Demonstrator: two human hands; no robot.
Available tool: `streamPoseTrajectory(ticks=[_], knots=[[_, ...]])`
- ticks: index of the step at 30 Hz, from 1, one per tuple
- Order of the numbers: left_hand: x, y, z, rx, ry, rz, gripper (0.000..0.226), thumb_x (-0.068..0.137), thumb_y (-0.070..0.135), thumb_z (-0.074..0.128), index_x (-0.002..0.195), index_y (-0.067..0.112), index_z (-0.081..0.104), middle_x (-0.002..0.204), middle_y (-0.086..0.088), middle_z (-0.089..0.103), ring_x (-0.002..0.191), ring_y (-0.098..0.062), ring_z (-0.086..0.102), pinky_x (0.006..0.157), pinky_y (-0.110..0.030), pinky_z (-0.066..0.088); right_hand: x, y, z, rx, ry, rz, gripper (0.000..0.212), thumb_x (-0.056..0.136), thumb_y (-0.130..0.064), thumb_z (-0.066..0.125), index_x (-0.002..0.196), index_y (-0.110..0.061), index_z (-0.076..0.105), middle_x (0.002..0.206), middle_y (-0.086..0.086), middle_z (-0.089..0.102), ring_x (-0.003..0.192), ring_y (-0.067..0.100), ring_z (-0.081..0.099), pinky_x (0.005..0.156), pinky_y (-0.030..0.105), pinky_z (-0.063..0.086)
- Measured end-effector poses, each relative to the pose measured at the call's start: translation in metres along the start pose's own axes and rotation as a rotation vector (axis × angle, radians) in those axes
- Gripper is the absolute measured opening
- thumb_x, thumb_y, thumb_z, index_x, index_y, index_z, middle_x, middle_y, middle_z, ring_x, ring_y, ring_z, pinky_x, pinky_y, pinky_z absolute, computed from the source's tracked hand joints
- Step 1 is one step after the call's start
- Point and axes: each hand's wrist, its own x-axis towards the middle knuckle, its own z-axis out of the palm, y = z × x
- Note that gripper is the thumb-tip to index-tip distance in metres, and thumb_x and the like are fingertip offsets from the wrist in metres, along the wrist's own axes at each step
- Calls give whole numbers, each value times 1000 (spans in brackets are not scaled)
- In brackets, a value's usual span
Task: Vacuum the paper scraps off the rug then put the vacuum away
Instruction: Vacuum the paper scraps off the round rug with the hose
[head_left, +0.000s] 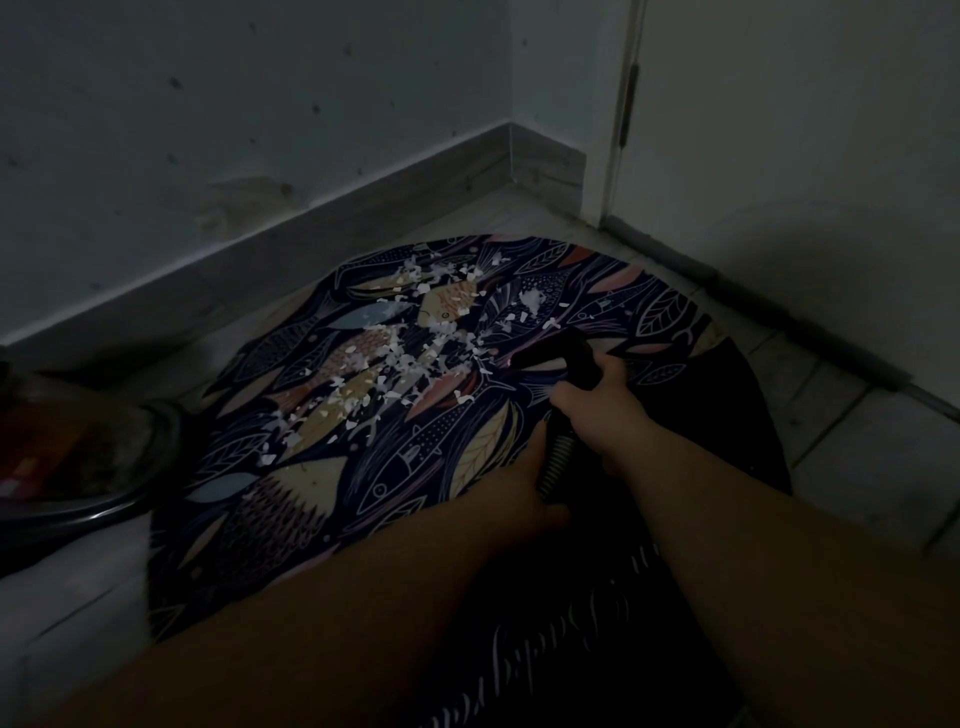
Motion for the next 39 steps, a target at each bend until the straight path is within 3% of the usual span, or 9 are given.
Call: streamPoseTrajectory(ticks=[8,14,20,23,26,30,33,39], knots=[[-22,-19,2,-48,43,-22,94,93,30,54,146,33,-23,144,-11,42,119,-26,52,85,-22,40,-13,0,24,-22,-53,-31,76,90,-27,63,150,-34,18,127,10,50,94,26,57,85,43,52],[-31,-26,8,-66,26,-30,93,93,33,54,145,33,-23,144,-11,43,118,-26,52,81,-21,38,-24,6,30,-15,-39,-53,77,90,-26,64,150,-35,17,114,5,53,90,22,57,88,42,52],[-44,-30,11,-86,23,-28,93,93,32,54,145,36,-23,142,-12,45,118,-26,52,82,-20,39,-37,8,34,-60,-20,-49,77,92,-29,61,152,-34,13,133,11,48,96,25,56,80,37,46],[-56,-34,5,-54,25,-29,92,94,32,52,144,34,-24,137,-13,48,112,-26,55,76,-21,38,-41,7,45,-50,-29,-43,76,91,-28,62,151,-33,15,126,11,51,90,24,57,76,37,48],[-67,-42,1,-34,46,-16,92,94,30,53,142,35,-26,131,-14,53,101,-25,56,73,-21,37,-46,5,60,-49,-37,-27,78,85,-31,65,147,-40,18,123,11,52,95,30,59,85,45,54],[-76,-57,0,-43,71,-38,94,93,30,55,144,33,-24,136,-13,49,115,-25,54,81,-20,39,-52,5,76,-11,-76,-15,77,87,-26,64,149,-37,19,118,8,55,96,29,60,88,49,54],[-79,-64,1,-52,90,-45,94,93,30,56,144,33,-22,139,-11,47,118,-23,52,82,-17,37,-56,5,81,-18,-99,-21,74,90,-23,61,150,-33,19,107,4,54,89,25,58,85,42,53],[-71,-58,-1,-20,89,-47,93,93,31,55,144,34,-21,148,-10,38,125,-23,47,88,-17,37,-50,6,76,-3,-36,-44,73,92,-24,61,151,-29,18,117,8,54,84,20,55,80,39,49]])
